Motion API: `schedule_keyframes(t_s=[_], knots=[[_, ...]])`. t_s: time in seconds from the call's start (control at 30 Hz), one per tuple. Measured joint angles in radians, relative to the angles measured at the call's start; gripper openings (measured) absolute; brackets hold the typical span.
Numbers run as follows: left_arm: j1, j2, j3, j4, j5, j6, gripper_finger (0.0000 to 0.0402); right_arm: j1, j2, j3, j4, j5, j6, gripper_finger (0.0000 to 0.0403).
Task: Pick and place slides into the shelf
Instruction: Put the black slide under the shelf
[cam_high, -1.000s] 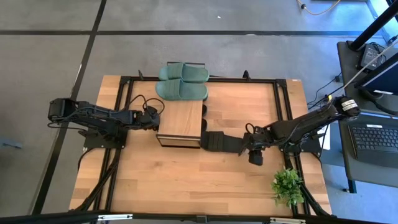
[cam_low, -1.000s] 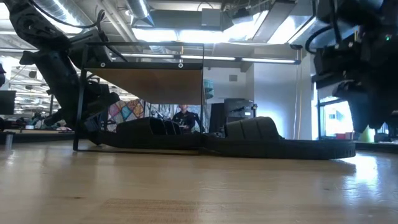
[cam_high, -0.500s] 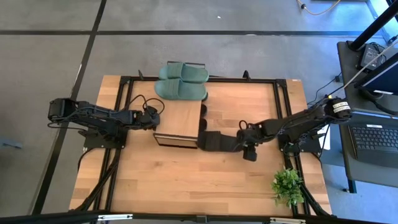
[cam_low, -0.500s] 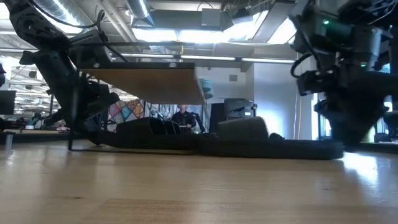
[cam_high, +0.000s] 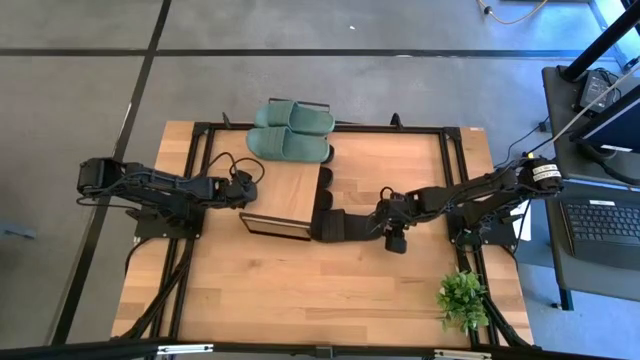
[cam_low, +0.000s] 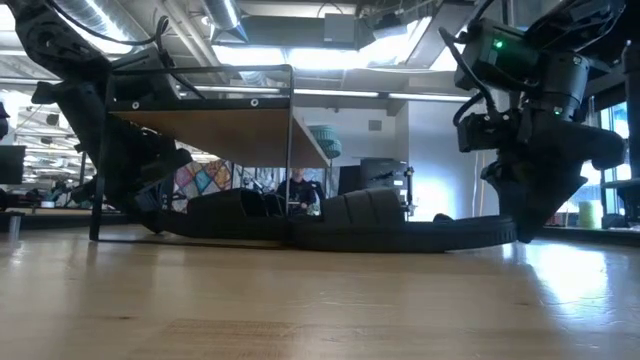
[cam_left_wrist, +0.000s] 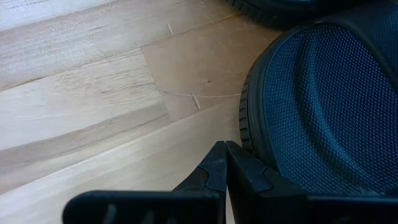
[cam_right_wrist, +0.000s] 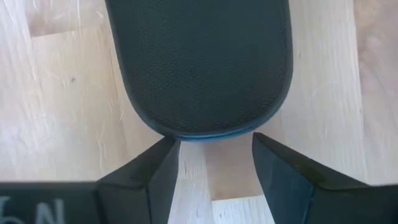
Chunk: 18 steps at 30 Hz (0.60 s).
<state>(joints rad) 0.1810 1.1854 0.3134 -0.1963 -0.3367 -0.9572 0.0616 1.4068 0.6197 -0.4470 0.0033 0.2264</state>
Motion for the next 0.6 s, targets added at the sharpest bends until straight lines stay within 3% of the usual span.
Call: schedule_keyframes(t_s=[0.3, 0.6], knots=[[-0.001, -0.010, 0.000, -0.023, 0.016, 0.018, 0.0000, 0.000, -0.010, 0.001, -0.078, 0.000, 0.036, 0.0202], [-0.001, -0.096, -0.001, -0.093, 0.021, 0.028, 0.0000, 0.014, -0.108, 0.001, -0.027, -0.020, 0.050, 0.0202]])
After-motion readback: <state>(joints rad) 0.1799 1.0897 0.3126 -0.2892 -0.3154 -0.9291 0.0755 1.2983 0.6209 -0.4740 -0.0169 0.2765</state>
